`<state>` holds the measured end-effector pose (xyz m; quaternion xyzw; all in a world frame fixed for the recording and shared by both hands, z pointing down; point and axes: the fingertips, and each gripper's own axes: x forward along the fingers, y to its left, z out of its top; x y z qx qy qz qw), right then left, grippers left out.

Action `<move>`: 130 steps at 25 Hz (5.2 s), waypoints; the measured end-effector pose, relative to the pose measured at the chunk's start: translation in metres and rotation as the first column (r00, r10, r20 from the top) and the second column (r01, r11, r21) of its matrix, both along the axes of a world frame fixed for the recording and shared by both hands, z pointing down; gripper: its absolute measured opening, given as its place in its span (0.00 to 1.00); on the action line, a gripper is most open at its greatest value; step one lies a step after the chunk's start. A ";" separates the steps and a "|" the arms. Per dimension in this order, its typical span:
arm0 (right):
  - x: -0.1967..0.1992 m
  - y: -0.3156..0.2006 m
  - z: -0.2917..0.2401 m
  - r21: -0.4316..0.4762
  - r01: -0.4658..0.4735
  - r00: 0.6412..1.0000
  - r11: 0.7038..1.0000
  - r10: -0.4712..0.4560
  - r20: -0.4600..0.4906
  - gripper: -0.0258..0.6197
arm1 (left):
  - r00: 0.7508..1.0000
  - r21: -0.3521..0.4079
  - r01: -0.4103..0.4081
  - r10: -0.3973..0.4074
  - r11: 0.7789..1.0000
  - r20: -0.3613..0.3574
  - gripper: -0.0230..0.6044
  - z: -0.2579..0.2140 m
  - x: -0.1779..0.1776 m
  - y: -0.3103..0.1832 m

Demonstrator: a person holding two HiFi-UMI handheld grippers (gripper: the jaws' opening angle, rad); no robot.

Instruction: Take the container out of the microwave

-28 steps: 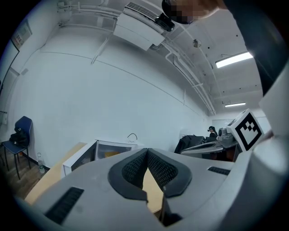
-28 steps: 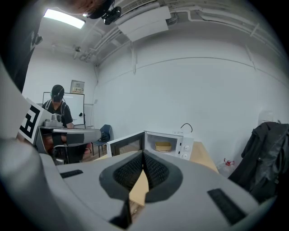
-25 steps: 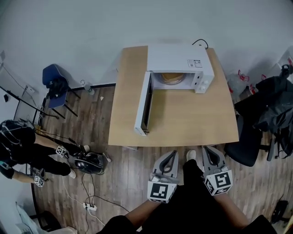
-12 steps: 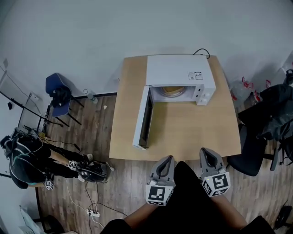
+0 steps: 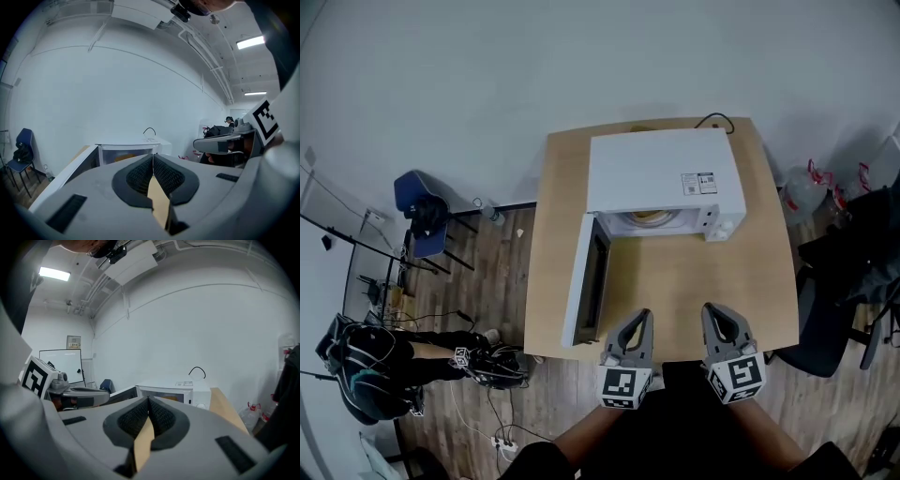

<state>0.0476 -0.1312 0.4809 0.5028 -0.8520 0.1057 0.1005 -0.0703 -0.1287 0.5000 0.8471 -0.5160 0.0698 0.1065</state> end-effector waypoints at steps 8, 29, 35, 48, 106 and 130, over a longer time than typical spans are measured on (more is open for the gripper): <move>0.015 -0.063 0.009 -0.012 0.025 0.999 1.000 -0.025 0.041 0.13 | 0.995 -0.033 -0.006 0.009 0.999 0.096 0.06 0.034 0.019 -0.078; 0.058 -0.141 0.025 -0.074 0.011 0.998 0.997 -0.006 0.069 0.13 | 0.977 -0.096 -0.054 0.073 0.994 0.200 0.06 0.118 0.046 -0.219; 0.056 -0.155 0.029 -0.069 0.025 0.997 0.997 -0.020 0.073 0.13 | 0.968 -0.159 -0.064 0.100 0.985 0.231 0.11 0.147 0.048 -0.242; 0.067 -0.165 0.043 -0.113 0.006 0.993 0.994 0.008 0.118 0.13 | 0.910 -0.222 -0.096 0.176 0.970 0.376 0.27 0.195 0.056 -0.287; 0.052 -0.080 0.024 -0.061 -0.027 0.996 0.998 0.032 0.080 0.13 | 0.806 -0.305 -0.166 0.308 0.938 0.506 0.12 0.198 0.027 -0.199; 0.032 0.077 -0.007 0.009 -0.038 0.999 0.999 0.037 0.029 0.13 | 0.963 -0.065 -0.093 0.106 0.994 0.247 0.11 0.061 0.000 0.022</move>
